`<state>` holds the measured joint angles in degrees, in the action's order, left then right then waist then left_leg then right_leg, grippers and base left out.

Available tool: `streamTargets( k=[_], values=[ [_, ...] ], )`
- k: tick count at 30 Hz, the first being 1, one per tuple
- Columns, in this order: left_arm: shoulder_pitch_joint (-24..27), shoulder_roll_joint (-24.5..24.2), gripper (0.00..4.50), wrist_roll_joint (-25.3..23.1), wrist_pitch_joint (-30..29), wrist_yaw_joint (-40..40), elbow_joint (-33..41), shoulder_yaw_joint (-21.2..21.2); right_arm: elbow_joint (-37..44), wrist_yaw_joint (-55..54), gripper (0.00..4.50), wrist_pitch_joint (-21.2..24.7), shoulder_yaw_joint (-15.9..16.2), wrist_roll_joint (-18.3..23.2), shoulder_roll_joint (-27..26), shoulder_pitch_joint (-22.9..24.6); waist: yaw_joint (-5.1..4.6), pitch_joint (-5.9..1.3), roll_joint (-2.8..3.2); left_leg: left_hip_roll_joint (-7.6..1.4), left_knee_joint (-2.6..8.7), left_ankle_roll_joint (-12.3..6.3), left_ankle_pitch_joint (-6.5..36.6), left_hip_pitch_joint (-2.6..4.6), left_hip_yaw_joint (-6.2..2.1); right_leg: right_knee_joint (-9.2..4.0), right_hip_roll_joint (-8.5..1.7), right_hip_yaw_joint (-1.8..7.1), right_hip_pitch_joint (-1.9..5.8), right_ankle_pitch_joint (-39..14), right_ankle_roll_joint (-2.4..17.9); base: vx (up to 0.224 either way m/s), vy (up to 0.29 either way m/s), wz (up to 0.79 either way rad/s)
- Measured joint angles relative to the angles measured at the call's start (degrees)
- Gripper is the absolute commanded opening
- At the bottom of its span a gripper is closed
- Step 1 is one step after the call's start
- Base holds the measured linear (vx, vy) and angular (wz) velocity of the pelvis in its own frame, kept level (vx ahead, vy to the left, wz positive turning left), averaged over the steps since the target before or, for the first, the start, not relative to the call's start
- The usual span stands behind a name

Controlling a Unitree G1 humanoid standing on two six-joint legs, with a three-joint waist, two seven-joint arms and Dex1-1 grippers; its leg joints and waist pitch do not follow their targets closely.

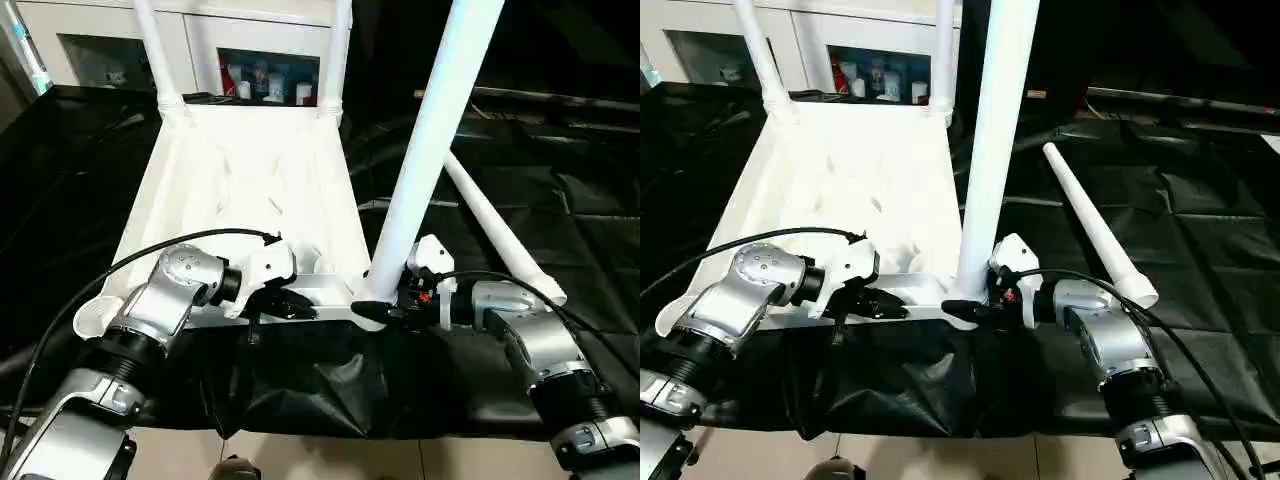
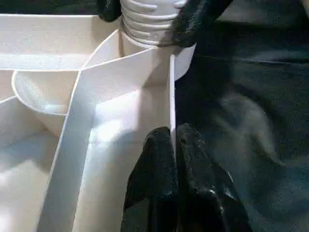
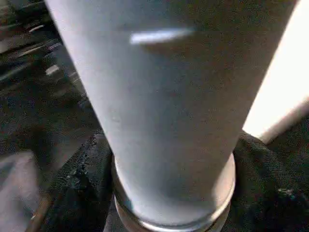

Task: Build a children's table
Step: Rotate leg to tighten

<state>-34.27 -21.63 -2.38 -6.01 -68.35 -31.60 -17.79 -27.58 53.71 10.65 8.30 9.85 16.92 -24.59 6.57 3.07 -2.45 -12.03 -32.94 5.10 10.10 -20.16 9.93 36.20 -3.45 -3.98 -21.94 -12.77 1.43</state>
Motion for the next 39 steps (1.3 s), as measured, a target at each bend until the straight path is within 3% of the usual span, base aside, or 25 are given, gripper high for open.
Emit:
streamTargets(
  k=[7, 10, 14, 17, 21, 27, 29, 33, 39],
  values=[
    [-5.45, 9.28, 0.00, -3.74, -5.35, 18.46, -7.99, 1.06, -13.15, -30.97, 2.76, 1.02, -9.26, -0.14, -11.96, -8.34, -1.35, -0.12, -0.13, 0.08, -0.03, 0.17, -0.12, 0.21, -0.04, -0.02, 0.00, 0.15, 0.10, 0.40, 0.00, 0.000, 0.000, 0.00],
    [-6.63, 11.98, 0.00, -4.20, -6.47, 23.21, -9.78, 1.21, -17.23, -38.21, 2.76, -0.16, -10.97, -0.17, -14.15, -11.07, -1.41, -0.15, -0.11, 0.08, -0.03, 0.17, -0.12, 0.18, -0.04, -0.05, 0.01, 0.15, 0.10, 0.41, 0.00, 0.000, 0.000, 0.00],
    [-7.39, 14.06, 0.00, -5.26, -6.75, 26.53, -11.15, 1.67, -22.35, -43.19, 2.76, -3.28, -12.62, -0.65, -15.92, -14.13, -1.38, -0.17, -0.11, 0.10, -0.04, 0.16, -0.12, 0.17, -0.02, -0.10, 0.00, 0.18, 0.10, 0.41, -0.01, 0.000, 0.000, 0.00],
    [-7.54, 14.14, 0.00, -5.28, -6.64, 26.70, -11.39, 1.71, -23.71, -43.12, 3.46, -5.11, -13.11, -0.86, -16.31, -14.44, -1.39, -0.17, -0.11, 0.11, -0.04, 0.15, -0.12, 0.15, -0.02, -0.13, 0.00, 0.18, 0.10, 0.41, -0.01, 0.000, 0.000, 0.00],
    [-7.53, 13.37, 0.00, -5.22, -6.14, 25.91, -11.38, 1.70, -24.26, -40.66, 3.65, -6.26, -13.09, -0.87, -16.31, -14.45, -1.44, -0.16, -0.10, 0.11, -0.02, 0.15, -0.12, 0.15, -0.02, -0.12, 0.00, 0.18, 0.08, 0.42, -0.01, 0.000, 0.000, 0.00],
    [-7.11, 11.20, 0.00, -5.01, -5.23, 22.27, -10.23, 1.67, -22.80, -32.67, 3.65, -7.43, -10.75, -1.59, -13.75, -12.93, -1.64, -0.11, -0.03, 0.09, 0.10, 0.15, -0.12, 0.07, -0.02, -0.13, 0.05, 0.18, -0.04, 0.40, -0.02, 0.000, 0.000, 0.00],
    [-5.98, 8.67, 0.00, -4.14, -3.45, 17.82, -8.60, 1.49, -17.36, -22.39, 3.65, -7.66, -6.39, -1.83, -8.50, -8.82, -1.24, -0.09, 0.00, 0.10, 0.13, 0.11, -0.09, 0.04, -0.04, -0.21, 0.05, 0.15, -0.06, 0.34, -0.05, 0.000, 0.000, 0.00],
    [-3.68, 3.98, 0.00, -2.10, -0.78, 9.35, -5.90, 1.60, -10.98, -8.50, 3.65, -7.84, -1.95, -2.27, -2.23, -4.65, -1.24, -0.05, 0.04, 0.10, 0.20, 0.05, -0.06, -0.03, -0.02, -0.30, 0.05, 0.15, -0.10, 0.31, -0.06, 0.000, 0.000, 0.00],
    [-0.98, 0.38, 0.00, 0.13, 0.13, 0.28, -1.44, 0.86, -6.01, 3.07, 3.65, -6.56, 0.77, -1.33, 1.80, -3.59, -0.90, 0.00, 0.03, 0.10, 0.20, 0.00, -0.02, -0.08, -0.01, -0.37, 0.05, 0.14, -0.12, 0.29, -0.03, 0.000, 0.000, 0.00]
  ],
)
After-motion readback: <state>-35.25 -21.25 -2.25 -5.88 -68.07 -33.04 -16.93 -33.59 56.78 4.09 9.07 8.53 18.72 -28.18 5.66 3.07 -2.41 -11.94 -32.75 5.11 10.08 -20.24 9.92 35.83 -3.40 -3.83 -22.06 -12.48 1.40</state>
